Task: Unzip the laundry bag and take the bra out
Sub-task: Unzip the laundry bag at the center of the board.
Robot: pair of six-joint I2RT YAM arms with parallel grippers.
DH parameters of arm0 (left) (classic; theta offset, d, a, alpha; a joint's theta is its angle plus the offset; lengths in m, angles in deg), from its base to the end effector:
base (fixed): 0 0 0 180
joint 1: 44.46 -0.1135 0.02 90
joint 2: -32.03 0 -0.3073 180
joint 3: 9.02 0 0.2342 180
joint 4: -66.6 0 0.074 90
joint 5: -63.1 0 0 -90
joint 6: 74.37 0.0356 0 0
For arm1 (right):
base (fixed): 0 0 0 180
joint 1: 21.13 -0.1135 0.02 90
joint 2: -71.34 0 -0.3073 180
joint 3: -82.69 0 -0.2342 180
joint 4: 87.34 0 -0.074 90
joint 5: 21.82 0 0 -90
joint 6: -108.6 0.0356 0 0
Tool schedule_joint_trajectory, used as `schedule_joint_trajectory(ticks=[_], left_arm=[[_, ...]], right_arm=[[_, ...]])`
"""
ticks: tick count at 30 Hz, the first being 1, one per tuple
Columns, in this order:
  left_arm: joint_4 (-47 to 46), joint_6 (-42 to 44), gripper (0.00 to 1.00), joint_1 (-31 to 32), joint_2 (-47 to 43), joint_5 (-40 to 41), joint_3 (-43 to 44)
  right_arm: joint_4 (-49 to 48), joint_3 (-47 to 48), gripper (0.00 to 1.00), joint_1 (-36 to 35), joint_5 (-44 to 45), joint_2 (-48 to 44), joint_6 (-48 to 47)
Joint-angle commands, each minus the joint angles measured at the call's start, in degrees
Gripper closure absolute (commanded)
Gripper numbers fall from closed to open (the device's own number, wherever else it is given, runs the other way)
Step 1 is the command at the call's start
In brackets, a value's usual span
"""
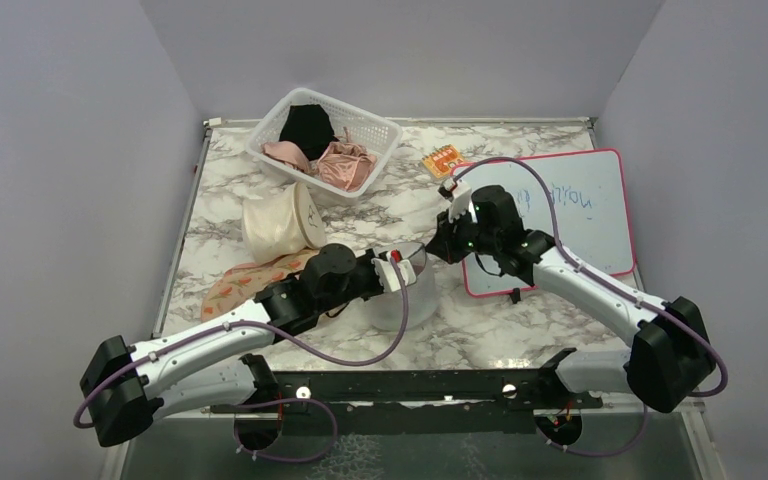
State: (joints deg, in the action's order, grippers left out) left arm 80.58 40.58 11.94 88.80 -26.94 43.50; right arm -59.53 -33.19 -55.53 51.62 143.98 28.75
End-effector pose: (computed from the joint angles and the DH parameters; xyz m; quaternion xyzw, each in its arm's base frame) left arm 0.1047 -0.1576 0.3189 0.5282 0.6143 -0.1591 0.5641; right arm 0.1981 0.1479 0.3080 -0.2490 0.8497 0.2882 0.3647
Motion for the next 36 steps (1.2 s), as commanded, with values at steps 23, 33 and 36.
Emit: schedule_joint_trajectory(ticks=[23,33,36], left_arm=[[3.11,-7.47,0.59,2.22,5.34,10.02,5.18],[11.58,-20.74,0.52,2.22,8.53,12.75,9.11],[12.95,-20.19,0.52,2.22,10.12,13.78,11.41]], right_arm=[[1.65,-0.85,0.99,1.18,-14.34,-5.50,-3.04],[1.70,-0.69,0.99,1.08,-15.68,-4.54,-4.21],[1.37,-0.54,0.99,1.08,-15.88,-4.54,-4.26]])
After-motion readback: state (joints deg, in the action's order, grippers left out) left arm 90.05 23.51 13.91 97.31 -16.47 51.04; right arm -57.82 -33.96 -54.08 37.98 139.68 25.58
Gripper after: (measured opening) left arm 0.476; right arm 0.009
